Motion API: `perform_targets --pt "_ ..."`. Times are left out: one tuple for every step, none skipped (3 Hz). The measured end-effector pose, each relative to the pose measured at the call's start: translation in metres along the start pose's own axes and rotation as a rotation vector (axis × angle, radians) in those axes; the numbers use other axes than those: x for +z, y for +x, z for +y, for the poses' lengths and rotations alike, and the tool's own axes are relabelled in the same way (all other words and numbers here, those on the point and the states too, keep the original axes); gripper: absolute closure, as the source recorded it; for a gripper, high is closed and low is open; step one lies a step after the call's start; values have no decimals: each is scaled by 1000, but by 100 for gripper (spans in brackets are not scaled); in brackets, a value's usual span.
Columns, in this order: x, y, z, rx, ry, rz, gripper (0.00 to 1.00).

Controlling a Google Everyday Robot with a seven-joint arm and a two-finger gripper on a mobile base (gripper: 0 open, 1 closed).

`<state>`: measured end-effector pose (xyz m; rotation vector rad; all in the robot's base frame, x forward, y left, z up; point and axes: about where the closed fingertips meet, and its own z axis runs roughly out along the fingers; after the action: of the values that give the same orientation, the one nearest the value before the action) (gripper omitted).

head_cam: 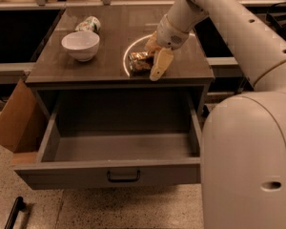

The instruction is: Place orange can into top drawer

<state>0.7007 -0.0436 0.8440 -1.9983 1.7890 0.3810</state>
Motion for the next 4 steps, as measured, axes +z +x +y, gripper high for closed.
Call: perform_targets --pt "0 1 3 13 -1 -6 47" --pt "-7 1 7 26 6 -24 78" --pt "-28 -2 13 29 39 -55 99" --pt "-58 -8 27 38 90 -91 100"
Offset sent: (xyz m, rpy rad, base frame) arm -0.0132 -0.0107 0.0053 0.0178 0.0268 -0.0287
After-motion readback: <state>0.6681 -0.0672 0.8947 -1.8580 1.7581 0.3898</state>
